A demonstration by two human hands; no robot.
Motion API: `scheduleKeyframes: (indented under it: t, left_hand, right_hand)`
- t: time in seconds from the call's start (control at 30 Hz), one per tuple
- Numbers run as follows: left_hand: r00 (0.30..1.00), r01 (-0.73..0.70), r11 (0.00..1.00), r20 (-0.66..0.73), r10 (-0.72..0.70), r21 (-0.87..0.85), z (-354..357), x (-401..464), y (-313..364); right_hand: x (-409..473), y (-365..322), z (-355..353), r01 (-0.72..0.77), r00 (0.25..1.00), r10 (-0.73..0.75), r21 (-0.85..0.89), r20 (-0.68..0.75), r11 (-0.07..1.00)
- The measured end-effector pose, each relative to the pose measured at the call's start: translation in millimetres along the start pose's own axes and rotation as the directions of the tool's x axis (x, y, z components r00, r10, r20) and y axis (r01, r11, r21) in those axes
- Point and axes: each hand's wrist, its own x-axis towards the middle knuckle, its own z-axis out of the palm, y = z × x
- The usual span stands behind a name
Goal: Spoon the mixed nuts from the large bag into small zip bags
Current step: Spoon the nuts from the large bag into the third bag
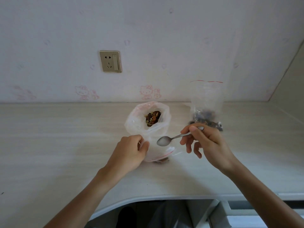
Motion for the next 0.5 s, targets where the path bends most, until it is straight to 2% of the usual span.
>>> scheduleKeyframes:
  t: [0.23, 0.4, 0.5]
  left_hand:
    - [0.999, 0.037, 0.976, 0.029, -0.031, -0.216, -19, -2, -6]
    - [0.998, 0.048, 0.960, -0.035, -0.060, -0.277, -31, 12, -6]
    - [0.995, -0.004, 0.949, -0.094, -0.027, -0.315, -35, 26, -4]
  right_hand:
    - [23, 10, 4, -0.090, 0.974, 0.161, 0.379, -0.159, 0.921]
    - [52, 16, 11, -0.141, 0.940, 0.257, 0.429, -0.224, 0.892]
    - [72, 19, 16, -0.182, 0.921, 0.300, 0.407, -0.248, 0.895]
